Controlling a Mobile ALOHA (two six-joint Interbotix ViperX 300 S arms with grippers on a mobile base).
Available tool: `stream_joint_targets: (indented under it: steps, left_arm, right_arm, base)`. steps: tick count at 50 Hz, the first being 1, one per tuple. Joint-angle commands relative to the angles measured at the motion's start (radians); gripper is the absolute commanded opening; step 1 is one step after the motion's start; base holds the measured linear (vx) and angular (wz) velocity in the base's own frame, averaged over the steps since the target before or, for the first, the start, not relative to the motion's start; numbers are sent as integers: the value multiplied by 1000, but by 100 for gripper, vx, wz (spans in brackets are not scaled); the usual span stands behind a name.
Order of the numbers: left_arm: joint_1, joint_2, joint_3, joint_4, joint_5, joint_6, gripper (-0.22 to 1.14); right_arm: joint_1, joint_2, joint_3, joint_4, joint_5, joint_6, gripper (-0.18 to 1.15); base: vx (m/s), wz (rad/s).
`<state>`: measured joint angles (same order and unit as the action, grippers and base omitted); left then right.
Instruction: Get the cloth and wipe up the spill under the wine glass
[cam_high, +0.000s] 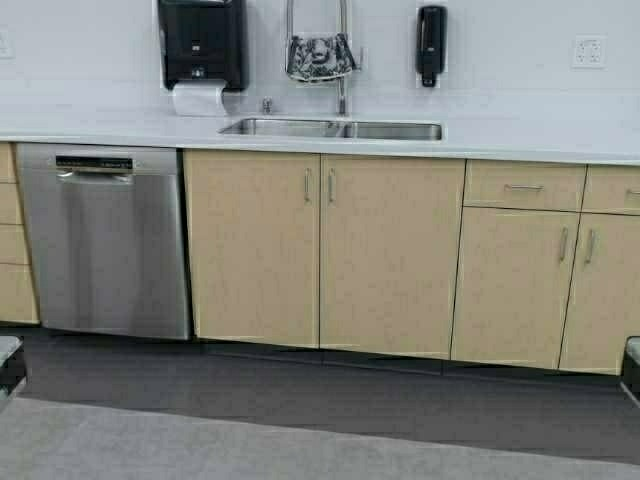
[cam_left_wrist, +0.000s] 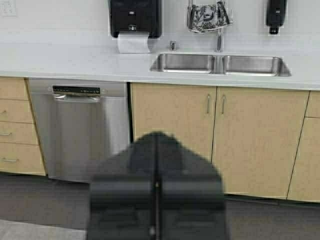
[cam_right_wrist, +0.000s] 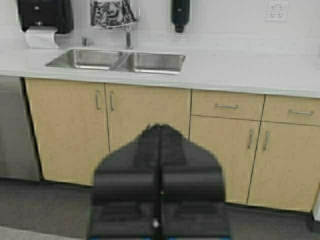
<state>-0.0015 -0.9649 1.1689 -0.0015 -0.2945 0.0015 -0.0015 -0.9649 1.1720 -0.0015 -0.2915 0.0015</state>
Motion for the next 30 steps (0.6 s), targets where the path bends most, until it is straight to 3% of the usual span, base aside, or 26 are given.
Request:
stream_joint_targets:
  steps: [1, 30]
  left_arm:
    - [-5, -15, 17, 0, 0, -34, -2]
    - [-5, 61, -9, 2, 0, -43, 2]
  right_arm:
    - [11, 11, 6, 0, -5, 3, 3]
    - [9, 54, -12, -28, -5, 11, 5]
  base:
    - [0, 0]
    - [4, -6]
